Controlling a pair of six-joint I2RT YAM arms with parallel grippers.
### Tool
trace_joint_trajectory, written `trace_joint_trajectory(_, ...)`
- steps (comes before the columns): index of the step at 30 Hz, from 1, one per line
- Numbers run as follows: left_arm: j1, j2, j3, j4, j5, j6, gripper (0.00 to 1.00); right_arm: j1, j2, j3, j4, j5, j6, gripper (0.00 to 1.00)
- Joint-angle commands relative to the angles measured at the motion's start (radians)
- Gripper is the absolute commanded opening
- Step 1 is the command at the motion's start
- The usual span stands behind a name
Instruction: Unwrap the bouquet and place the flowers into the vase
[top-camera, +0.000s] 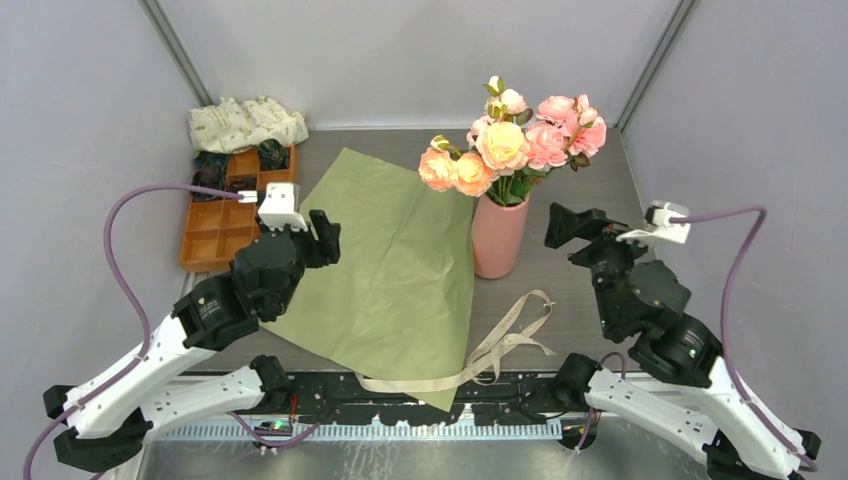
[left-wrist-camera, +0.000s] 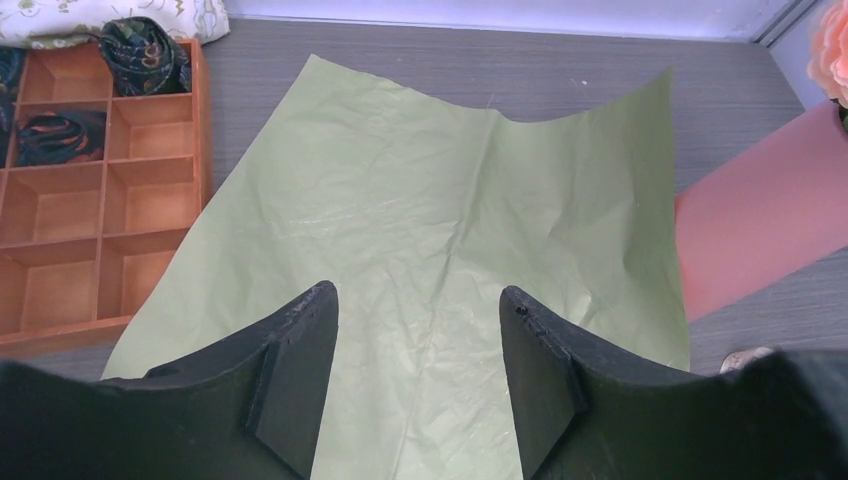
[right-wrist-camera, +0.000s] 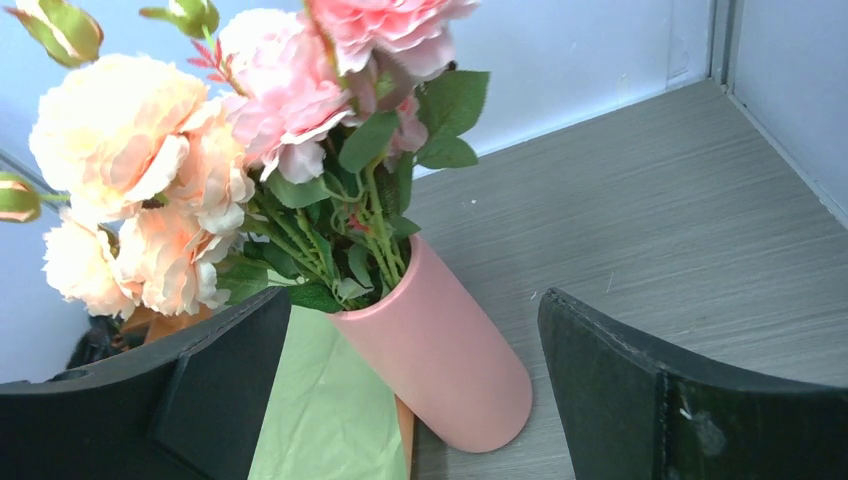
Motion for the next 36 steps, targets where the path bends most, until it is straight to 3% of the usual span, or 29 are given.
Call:
trace_joint_trajectory(1, -0.003, -0.021, 0.018, 0.04, -0.013, -0.011, 0.61, -0.002, -0.08, 0.054, -0.076, 0.056, 0.073, 1.0)
trace_joint_trajectory(18, -0.002, -0.136, 0.079, -0.089, -0.116, -0.032, 0.65, -0.002, -0.189, 0.137, -0.305, 0.336, 0.127, 0.99)
trace_joint_trajectory(36, -0.002, -0.217, 0.075, -0.108, -0.17, -0.021, 0.68, -0.003, -0.165, 0.166, -0.413, 0.436, 0.2, 0.99)
